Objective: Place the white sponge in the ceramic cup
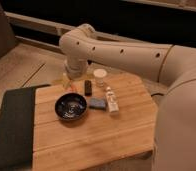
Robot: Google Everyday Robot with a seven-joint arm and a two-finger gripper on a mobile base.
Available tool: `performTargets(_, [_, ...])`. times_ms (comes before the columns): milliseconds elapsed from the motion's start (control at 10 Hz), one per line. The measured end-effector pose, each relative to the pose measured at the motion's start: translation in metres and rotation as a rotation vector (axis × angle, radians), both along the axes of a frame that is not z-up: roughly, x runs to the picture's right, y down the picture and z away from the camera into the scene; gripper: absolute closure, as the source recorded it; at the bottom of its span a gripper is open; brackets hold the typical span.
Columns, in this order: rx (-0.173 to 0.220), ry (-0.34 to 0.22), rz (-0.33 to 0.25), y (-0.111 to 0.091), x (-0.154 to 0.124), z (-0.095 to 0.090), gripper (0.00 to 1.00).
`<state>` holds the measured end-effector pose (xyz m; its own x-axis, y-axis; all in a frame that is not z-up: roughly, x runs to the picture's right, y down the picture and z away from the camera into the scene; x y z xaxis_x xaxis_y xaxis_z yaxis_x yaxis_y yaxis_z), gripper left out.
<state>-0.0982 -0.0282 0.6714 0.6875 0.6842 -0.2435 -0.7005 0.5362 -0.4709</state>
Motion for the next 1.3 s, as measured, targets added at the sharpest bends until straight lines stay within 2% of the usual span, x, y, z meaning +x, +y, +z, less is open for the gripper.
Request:
performTargets(100, [-0.019,-0.037,-0.083,0.005,0.007,-0.009,0.35])
performTargets(300, [-0.046,-0.071,-0.163,0.009,0.016,-0.018,0.35])
performTargets(400, [-0.058,-0.079,-0.181,0.01,0.019,-0.018,0.35])
performTargets(1000, [-0.061,-0.077,-0.188,0.009,0.022,-0.015,0.35])
performTargets(1200, [-0.026,-0.017,-0.19,0.01,0.055,0.008,0.35])
performTargets(1300, [-0.01,0.007,-0.171,0.01,0.072,0.017,0.35])
